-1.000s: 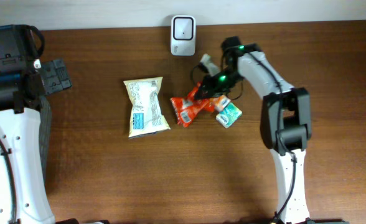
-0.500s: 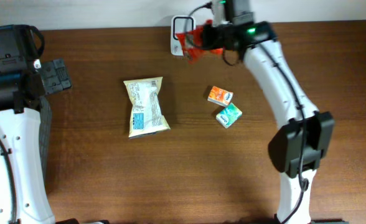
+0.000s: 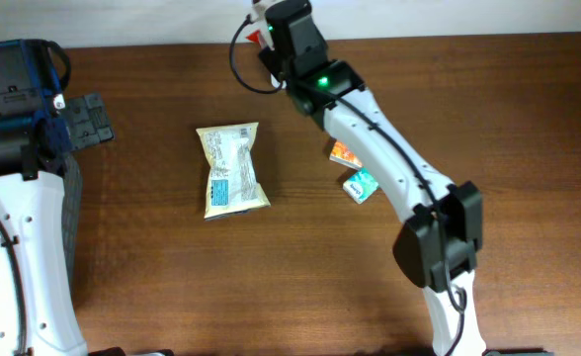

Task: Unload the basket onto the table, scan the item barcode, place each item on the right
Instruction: 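Lift the red bag to the white scanner and hold it over the window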

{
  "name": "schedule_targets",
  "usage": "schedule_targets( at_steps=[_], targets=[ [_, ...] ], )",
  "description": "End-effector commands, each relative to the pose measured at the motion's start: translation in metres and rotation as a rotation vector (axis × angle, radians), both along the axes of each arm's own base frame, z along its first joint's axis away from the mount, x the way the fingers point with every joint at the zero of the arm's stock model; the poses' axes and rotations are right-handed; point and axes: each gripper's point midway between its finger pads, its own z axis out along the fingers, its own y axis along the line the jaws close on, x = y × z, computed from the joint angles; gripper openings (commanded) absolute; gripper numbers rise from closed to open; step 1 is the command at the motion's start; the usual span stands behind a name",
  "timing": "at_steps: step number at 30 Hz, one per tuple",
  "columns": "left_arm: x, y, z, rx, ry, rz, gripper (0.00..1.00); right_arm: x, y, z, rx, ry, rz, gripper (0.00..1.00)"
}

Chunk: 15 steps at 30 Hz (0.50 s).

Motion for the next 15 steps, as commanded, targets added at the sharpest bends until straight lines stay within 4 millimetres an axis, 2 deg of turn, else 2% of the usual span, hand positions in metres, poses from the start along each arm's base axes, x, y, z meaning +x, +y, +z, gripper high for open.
schedule_targets(
  at_steps=[1, 6, 10, 15],
  targets=[
    [-0.001, 0.002, -0.001, 0.001, 0.000, 0.017, 0.99, 0.029, -0.013, -0.003, -0.169, -0.139, -0.074, 0.04],
    [-0.001, 0.002, -0.001, 0.001, 0.000, 0.017, 0.99, 0.061, -0.004, -0.003, -0.255, -0.343, -0.058, 0.04],
    [-0.001, 0.002, -0.001, 0.001, 0.000, 0.017, 0.99, 0.073, -0.008, -0.020, -0.252, -0.371, -0.067, 0.04],
    [-0.001, 0.002, -0.001, 0.001, 0.000, 0.017, 0.99, 0.078, -0.008, -0.023, -0.235, -0.396, -0.059, 0.04]
  ],
)
